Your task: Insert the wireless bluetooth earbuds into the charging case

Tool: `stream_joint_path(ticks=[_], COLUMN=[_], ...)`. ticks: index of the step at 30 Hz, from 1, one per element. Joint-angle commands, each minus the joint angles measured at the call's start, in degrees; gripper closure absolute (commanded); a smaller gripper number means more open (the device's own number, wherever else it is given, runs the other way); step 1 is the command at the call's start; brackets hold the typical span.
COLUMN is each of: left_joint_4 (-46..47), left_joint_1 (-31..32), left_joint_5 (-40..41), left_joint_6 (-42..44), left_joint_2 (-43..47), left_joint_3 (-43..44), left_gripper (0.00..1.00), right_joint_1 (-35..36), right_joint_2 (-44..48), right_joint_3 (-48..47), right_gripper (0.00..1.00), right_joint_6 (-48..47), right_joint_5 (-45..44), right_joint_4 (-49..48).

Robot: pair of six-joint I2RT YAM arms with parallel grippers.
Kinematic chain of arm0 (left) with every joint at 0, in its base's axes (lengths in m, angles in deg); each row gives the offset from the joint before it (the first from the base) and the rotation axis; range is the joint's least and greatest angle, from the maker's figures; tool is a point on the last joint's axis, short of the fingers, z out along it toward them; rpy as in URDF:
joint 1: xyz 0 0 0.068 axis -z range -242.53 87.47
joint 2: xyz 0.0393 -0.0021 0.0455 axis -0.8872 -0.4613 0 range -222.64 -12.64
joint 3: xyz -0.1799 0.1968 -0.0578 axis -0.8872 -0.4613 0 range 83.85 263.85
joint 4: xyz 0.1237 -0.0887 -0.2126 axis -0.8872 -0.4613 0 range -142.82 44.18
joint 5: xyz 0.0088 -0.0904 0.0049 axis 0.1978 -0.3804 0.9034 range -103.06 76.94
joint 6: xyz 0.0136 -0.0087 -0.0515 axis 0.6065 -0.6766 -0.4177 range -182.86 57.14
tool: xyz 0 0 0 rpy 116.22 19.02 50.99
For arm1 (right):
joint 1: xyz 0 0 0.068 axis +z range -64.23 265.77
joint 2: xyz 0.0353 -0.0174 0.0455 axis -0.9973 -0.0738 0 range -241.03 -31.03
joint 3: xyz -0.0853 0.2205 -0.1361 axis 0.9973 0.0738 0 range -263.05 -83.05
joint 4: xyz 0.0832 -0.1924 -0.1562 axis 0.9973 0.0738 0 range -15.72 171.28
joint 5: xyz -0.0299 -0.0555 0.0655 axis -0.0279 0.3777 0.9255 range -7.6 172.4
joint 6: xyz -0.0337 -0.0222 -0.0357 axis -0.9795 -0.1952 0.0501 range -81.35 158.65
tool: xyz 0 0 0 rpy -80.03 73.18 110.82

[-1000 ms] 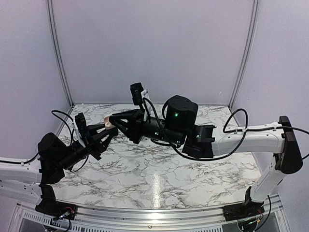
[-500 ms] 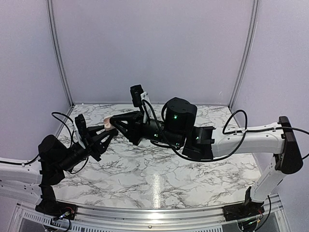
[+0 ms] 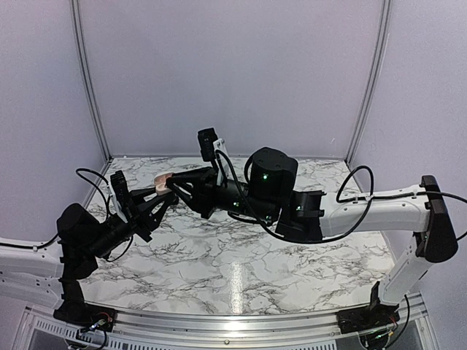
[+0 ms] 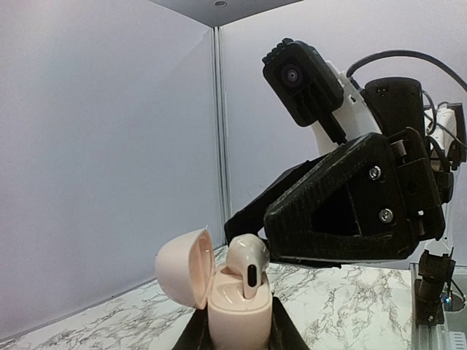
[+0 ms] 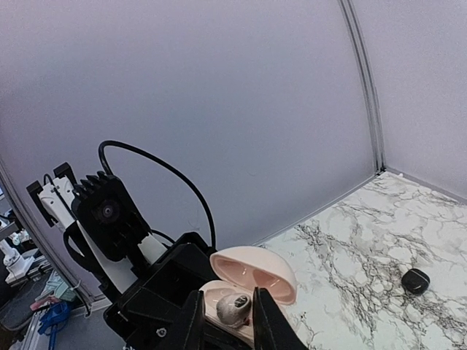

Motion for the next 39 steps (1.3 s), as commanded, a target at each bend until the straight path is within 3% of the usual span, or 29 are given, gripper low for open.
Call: stream_joint_path(ticks=[1,6,12,17,23,27,39], left_joint_4=[4.5,4.5,3.8,2.3,1.6,1.2,0.0], left_joint_1=[0.1,0.0,-0.1,-0.1,-0.1,-0.1,-0.1], left_joint_5=[-0.4,-0.1,0.3,-1.8,-3.7,-4.4,-5.3], left_joint_6=[-0.4,-0.8,-1.6,-2.3,-2.6,-2.7,-2.6], left_joint_2=[0.4,-0.2,0.1,0.7,0.7,0.3,-1.1], left_joint_3=[0.4,0.5,0.0,0.2,0.6,1.1,1.7], left_gripper=[1.0,1.0,1.0,1.0,1.0,1.0,1.0], right_joint_1=[0.3,0.3,0.2,-0.7,-1.3,-1.3,-1.2], right_joint_2=[0.0,1.1,6.0,8.7,8.4,7.0,6.6], right_joint_3=[-0.9,-1.2,-0.9,-0.2,-1.5,-3.2,-3.7], right_gripper=[0.74,0.67,0.45,0.37,0.6,0.69,0.8], right_joint_6=[0.0,-1.6,-8.8,-13.6,-15.7,-16.6,-16.6], right_joint_5=[-0.6,0.1,-0.7,2.3,2.4,2.1,3.5], right_joint_4=[1.2,1.7,6.0,10.3,16.1,20.0,19.9])
